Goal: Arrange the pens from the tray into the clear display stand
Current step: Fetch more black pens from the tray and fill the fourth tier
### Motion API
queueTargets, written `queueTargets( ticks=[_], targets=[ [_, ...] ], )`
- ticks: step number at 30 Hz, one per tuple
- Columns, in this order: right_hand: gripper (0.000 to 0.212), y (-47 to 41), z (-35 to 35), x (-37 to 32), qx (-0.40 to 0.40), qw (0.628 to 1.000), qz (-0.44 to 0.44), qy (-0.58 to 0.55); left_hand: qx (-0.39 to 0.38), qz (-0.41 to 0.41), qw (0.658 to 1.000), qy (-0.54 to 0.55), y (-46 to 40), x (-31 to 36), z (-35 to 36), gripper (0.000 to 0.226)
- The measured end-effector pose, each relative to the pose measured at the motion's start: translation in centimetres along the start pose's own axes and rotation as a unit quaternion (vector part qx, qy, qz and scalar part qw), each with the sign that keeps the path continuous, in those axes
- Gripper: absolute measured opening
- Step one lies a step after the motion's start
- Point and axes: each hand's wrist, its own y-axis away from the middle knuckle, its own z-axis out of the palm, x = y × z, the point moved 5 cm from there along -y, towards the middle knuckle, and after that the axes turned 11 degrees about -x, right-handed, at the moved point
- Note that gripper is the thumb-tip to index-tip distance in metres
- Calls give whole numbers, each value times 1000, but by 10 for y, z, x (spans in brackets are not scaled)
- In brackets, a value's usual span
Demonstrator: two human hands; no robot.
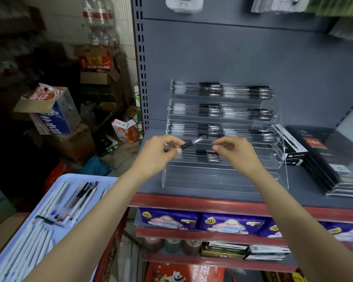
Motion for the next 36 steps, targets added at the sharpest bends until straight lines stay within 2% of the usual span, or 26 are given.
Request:
queueTargets(
  ticks=[3, 6, 8, 11, 13, 17, 23, 28, 36],
  targets=[
    [13, 5, 1, -13, -22, 990, -36, -133, -25, 10, 1000, 5, -3, 8, 8, 16],
    [11, 6, 3, -19, -35, 979, -60, -194, -34, 23, 999, 9, -5, 17, 15, 14],
    [14, 6, -3, -13, 1, 976, -55, -211, 13, 22, 1000, -11, -5, 16, 10, 16],
    [22, 5, -16, 3, 75, 972, -23, -221, 130, -13, 989, -72, -1, 4, -7, 28],
    [24, 2, -17, 9, 88, 977, -3, -197, 146, -52, 986, -64, -1, -6, -13, 37],
    [11, -8, -5, 7, 84, 991, 10, -104, 87, -81, 991, -67, -8, -13, -10, 53],
    [7, -13, 4, 7, 84, 995, 17, 44, 96, -76, 992, -23, -7, -18, -12, 52],
    [8, -12, 9, 7, 99, 982, 26, 160, 112, -67, 991, 7, -6, -25, -9, 51],
    [11, -17, 18, 0, 74, 984, 18, 164, 127, -56, 990, 22, -4, -31, -9, 47]
  ],
)
